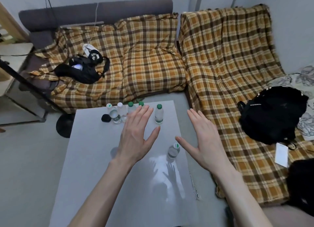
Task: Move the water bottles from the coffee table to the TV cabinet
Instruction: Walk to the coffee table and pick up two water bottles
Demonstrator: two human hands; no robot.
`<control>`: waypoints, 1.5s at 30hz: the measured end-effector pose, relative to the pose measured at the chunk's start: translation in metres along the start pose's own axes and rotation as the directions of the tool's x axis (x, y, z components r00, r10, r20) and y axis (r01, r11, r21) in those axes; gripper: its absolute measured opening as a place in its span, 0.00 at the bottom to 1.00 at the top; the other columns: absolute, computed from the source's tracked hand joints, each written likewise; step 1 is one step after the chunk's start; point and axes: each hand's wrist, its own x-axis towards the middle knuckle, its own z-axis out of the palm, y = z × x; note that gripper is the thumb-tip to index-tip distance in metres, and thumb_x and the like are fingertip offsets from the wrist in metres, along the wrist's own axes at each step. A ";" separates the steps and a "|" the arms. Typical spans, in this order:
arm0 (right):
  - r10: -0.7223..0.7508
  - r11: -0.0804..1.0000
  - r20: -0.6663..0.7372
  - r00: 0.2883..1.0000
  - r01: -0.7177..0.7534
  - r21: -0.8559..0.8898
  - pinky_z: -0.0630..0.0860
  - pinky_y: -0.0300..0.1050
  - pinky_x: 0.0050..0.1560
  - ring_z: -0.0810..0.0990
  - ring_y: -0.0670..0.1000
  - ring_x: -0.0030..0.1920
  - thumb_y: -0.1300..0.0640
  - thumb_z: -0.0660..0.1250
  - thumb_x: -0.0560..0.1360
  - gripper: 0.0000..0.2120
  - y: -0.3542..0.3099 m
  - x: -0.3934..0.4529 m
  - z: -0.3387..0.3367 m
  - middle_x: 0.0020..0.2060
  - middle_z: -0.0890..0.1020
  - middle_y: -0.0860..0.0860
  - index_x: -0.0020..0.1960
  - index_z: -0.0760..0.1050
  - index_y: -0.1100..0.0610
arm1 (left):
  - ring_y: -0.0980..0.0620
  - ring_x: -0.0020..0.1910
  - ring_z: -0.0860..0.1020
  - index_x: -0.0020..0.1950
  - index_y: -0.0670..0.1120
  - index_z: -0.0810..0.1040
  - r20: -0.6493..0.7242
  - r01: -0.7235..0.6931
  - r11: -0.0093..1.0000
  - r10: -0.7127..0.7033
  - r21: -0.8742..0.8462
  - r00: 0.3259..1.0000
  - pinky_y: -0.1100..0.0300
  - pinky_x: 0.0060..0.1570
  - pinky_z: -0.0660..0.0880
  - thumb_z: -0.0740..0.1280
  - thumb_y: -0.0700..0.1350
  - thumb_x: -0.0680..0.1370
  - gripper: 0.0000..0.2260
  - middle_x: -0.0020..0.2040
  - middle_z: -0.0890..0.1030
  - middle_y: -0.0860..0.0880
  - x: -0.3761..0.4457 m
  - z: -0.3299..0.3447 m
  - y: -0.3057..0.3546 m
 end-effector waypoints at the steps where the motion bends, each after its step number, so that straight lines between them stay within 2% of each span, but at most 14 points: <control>1: 0.004 1.000 0.010 1.000 -0.003 -0.012 0.61 0.58 0.77 0.56 0.52 0.82 0.35 0.64 0.79 0.40 0.006 0.003 0.008 0.81 0.61 0.50 0.82 0.57 0.55 | 0.46 0.82 0.64 0.79 0.42 0.70 0.007 0.004 1.000 -0.004 -0.001 1.000 0.43 0.79 0.63 0.66 0.53 0.82 0.27 0.79 0.71 0.46 0.003 0.008 -0.007; 7: 0.049 0.999 0.053 0.997 -0.050 0.008 0.63 0.58 0.76 0.58 0.53 0.81 0.37 0.67 0.77 0.39 0.047 0.013 0.066 0.79 0.64 0.50 0.80 0.61 0.57 | 0.43 0.81 0.65 0.78 0.42 0.72 0.055 0.022 0.999 -0.024 0.039 0.998 0.43 0.79 0.63 0.65 0.55 0.82 0.27 0.79 0.71 0.45 0.006 0.061 -0.050; 11: 0.066 0.997 0.098 0.993 -0.069 0.025 0.64 0.57 0.76 0.58 0.53 0.81 0.38 0.67 0.77 0.38 0.075 0.013 0.118 0.79 0.66 0.50 0.80 0.62 0.54 | 0.45 0.81 0.66 0.77 0.43 0.72 0.057 0.007 0.999 -0.010 0.050 0.998 0.44 0.79 0.64 0.65 0.55 0.83 0.26 0.78 0.73 0.45 0.006 0.105 -0.078; 16: 0.056 0.998 0.153 0.987 -0.054 -0.018 0.69 0.57 0.72 0.68 0.58 0.77 0.43 0.71 0.77 0.32 0.104 0.006 0.181 0.72 0.74 0.52 0.76 0.69 0.55 | 0.45 0.80 0.67 0.78 0.43 0.73 0.074 0.031 0.998 -0.036 0.057 0.997 0.44 0.78 0.66 0.64 0.55 0.83 0.26 0.77 0.74 0.45 -0.007 0.170 -0.113; 18: 0.071 0.997 0.153 0.986 -0.068 -0.025 0.73 0.56 0.67 0.75 0.59 0.70 0.45 0.71 0.77 0.29 0.113 0.004 0.207 0.67 0.78 0.53 0.73 0.73 0.56 | 0.45 0.80 0.67 0.77 0.43 0.73 0.068 0.057 0.997 -0.061 0.059 0.996 0.44 0.78 0.66 0.64 0.55 0.83 0.26 0.77 0.74 0.45 -0.011 0.194 -0.126; 20: 0.083 0.995 0.134 0.988 -0.075 -0.057 0.78 0.53 0.57 0.79 0.58 0.60 0.46 0.72 0.77 0.25 0.119 0.005 0.231 0.61 0.79 0.54 0.70 0.76 0.56 | 0.45 0.80 0.68 0.77 0.43 0.73 0.063 0.094 0.994 -0.097 0.049 0.993 0.45 0.78 0.66 0.64 0.55 0.82 0.26 0.77 0.74 0.45 -0.012 0.215 -0.136; 22: 0.084 0.992 0.148 0.985 -0.068 -0.111 0.80 0.52 0.45 0.79 0.57 0.50 0.46 0.72 0.76 0.21 0.123 0.005 0.250 0.55 0.79 0.52 0.65 0.79 0.55 | 0.45 0.79 0.68 0.77 0.42 0.73 0.065 0.112 0.993 -0.115 0.043 0.991 0.45 0.77 0.67 0.64 0.55 0.82 0.26 0.76 0.74 0.45 -0.010 0.233 -0.142; 25: 0.119 0.987 0.179 0.977 -0.096 -0.131 0.77 0.50 0.28 0.77 0.52 0.43 0.46 0.72 0.76 0.13 0.131 0.003 0.267 0.49 0.74 0.48 0.56 0.78 0.53 | 0.45 0.78 0.70 0.77 0.42 0.72 0.053 0.081 0.996 -0.084 0.048 0.995 0.47 0.76 0.68 0.65 0.54 0.82 0.26 0.76 0.75 0.45 0.000 0.255 -0.153; 28: 0.160 0.984 0.177 0.971 -0.141 -0.113 0.74 0.48 0.21 0.75 0.49 0.37 0.47 0.73 0.75 0.11 0.140 -0.002 0.278 0.45 0.72 0.46 0.50 0.76 0.52 | 0.44 0.78 0.69 0.77 0.41 0.71 0.025 0.064 0.995 -0.066 0.080 0.998 0.47 0.76 0.68 0.66 0.51 0.82 0.26 0.76 0.74 0.44 0.018 0.274 -0.166; 33: 0.203 0.979 0.129 0.971 -0.205 -0.002 0.72 0.46 0.19 0.74 0.48 0.30 0.52 0.78 0.70 0.12 0.146 0.002 0.284 0.43 0.73 0.46 0.45 0.76 0.54 | 0.42 0.74 0.72 0.78 0.41 0.69 0.018 0.070 0.984 -0.074 0.166 0.997 0.48 0.72 0.71 0.69 0.48 0.81 0.27 0.77 0.72 0.44 0.060 0.291 -0.178; 36: 0.236 0.971 0.137 0.962 -0.240 0.015 0.72 0.48 0.20 0.73 0.48 0.30 0.53 0.78 0.70 0.13 0.145 0.009 0.283 0.43 0.72 0.45 0.45 0.75 0.53 | 0.42 0.71 0.73 0.79 0.42 0.67 0.054 0.061 0.973 -0.075 0.222 0.996 0.46 0.66 0.74 0.67 0.50 0.81 0.28 0.76 0.72 0.44 0.092 0.295 -0.177; 40: 0.257 0.963 0.163 0.952 -0.266 0.035 0.74 0.51 0.25 0.72 0.49 0.33 0.51 0.75 0.74 0.12 0.143 0.018 0.280 0.44 0.70 0.44 0.46 0.71 0.51 | 0.42 0.65 0.73 0.81 0.45 0.63 0.161 0.032 0.942 -0.090 0.335 0.983 0.48 0.61 0.74 0.63 0.53 0.84 0.28 0.75 0.70 0.44 0.131 0.299 -0.173; 43: 0.275 0.957 0.154 0.949 -0.285 0.048 0.75 0.51 0.27 0.71 0.50 0.34 0.52 0.74 0.75 0.12 0.143 0.020 0.279 0.44 0.69 0.44 0.47 0.70 0.51 | 0.41 0.60 0.73 0.70 0.44 0.72 0.250 0.058 0.951 -0.139 0.304 0.958 0.47 0.50 0.76 0.64 0.47 0.84 0.16 0.68 0.70 0.43 0.142 0.303 -0.169; 45: 0.276 0.957 0.148 0.950 -0.285 0.044 0.75 0.50 0.27 0.71 0.49 0.35 0.52 0.74 0.75 0.12 0.142 0.021 0.279 0.45 0.69 0.44 0.47 0.70 0.51 | 0.40 0.56 0.73 0.62 0.41 0.73 0.273 0.105 0.967 -0.169 0.233 0.947 0.42 0.48 0.78 0.64 0.40 0.83 0.09 0.63 0.69 0.42 0.139 0.306 -0.169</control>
